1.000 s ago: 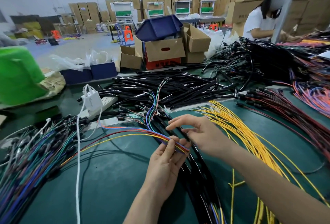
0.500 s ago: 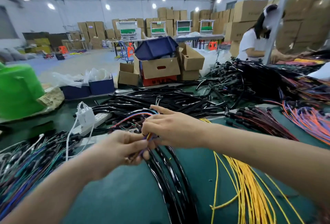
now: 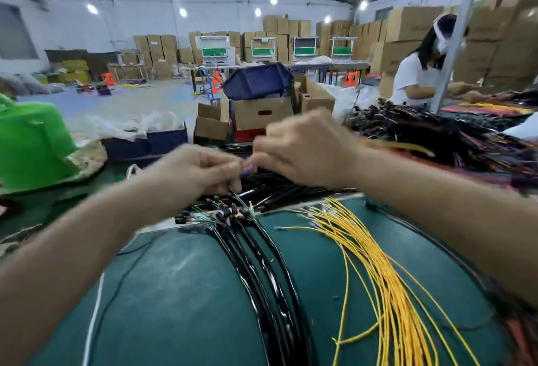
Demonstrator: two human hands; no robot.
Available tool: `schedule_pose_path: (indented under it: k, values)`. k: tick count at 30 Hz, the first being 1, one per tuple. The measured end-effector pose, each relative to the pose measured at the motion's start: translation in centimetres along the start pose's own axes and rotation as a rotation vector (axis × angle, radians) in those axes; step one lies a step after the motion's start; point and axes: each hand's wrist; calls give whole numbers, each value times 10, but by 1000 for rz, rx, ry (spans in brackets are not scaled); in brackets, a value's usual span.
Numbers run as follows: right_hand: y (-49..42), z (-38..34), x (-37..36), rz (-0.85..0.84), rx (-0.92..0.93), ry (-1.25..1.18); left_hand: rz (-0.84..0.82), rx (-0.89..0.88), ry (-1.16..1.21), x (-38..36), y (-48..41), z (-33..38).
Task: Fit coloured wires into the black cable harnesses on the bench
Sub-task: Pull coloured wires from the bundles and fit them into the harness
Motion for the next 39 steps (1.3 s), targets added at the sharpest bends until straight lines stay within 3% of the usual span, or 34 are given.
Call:
schedule_pose_path:
  k: [3, 8, 11, 15, 17, 21, 29, 39]
  values:
    - [46, -43, -50, -107, -246, -175, 106, 133, 149, -24, 4, -46]
    - [91, -90, -105, -79, -503, -414, 246, 199, 278, -49, 13, -94]
    - [97, -104, -113, -150, -583, -564, 242, 249, 263, -55, 18, -108]
    - [84, -119, -108, -143, -596, -969, 164, 274, 237, -63, 22, -115]
    - [82, -122, -107, -45, -673, -1095, 187, 296, 340, -67, 24, -116]
    - [90, -119, -110, 76, -880, -1305, 228, 379, 772, -72, 28, -123]
    - [96, -113, -111, 102, -909, -1506, 126, 523, 1304, -86, 25, -124]
    - [102, -110, -113, 110, -888, -1473, 128, 495, 1289, -95, 17, -124]
Point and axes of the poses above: each hand's wrist, its own y-axis away from the middle knuckle, its own x-axis out of the back of the hand, z = x × y, and after that the axes turned 2 degrees about x, right-handed
